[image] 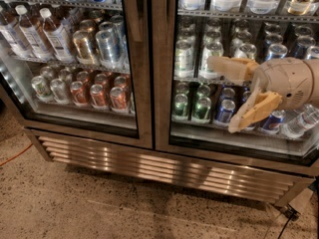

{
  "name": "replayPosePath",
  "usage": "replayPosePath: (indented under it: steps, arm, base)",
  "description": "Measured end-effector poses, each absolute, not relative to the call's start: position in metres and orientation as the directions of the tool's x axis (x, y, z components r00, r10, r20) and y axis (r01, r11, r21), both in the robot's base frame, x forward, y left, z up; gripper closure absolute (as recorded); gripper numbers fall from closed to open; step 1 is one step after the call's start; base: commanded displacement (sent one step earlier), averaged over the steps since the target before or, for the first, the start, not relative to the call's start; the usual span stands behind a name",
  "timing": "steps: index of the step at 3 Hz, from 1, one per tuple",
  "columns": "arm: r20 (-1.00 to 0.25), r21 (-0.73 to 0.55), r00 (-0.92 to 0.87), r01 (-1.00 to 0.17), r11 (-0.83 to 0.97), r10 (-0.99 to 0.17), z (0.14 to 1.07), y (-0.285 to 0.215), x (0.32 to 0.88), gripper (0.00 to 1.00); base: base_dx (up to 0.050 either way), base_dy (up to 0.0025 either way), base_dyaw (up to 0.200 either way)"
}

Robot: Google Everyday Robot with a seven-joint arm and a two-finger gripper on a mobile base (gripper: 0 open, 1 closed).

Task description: Open right fridge door

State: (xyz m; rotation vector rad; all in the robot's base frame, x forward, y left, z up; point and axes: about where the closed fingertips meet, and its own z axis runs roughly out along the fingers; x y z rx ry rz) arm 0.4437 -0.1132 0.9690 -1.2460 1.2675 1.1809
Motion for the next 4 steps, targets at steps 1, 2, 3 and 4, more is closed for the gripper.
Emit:
replayPosePath:
  steps: [1, 2, 3, 4]
  arm:
    - [-0.983, -0.080, 0.071, -0.996, 0.045, -0.168, 1.0024, -0.0904, 0.4262, 0.00]
    - [-0.983, -0.080, 0.071, -0.996, 0.045, -0.168, 1.0024, -0.0904, 0.4262, 0.00]
    - [-0.983, -0.080, 0.071, -0.996, 0.045, -0.168, 1.0024, -0.0904, 0.4262, 0.00]
    - [-0.983, -0.080, 0.071, -0.996, 0.045, -0.168, 1.0024, -0.0903, 0.4261, 0.00]
  base:
    - [0.000, 0.00000, 0.000]
    - [0.038, 0.00247, 0.128]
    - [0.027, -0.00232, -0.167]
    - [0.038, 0.00233, 0.132]
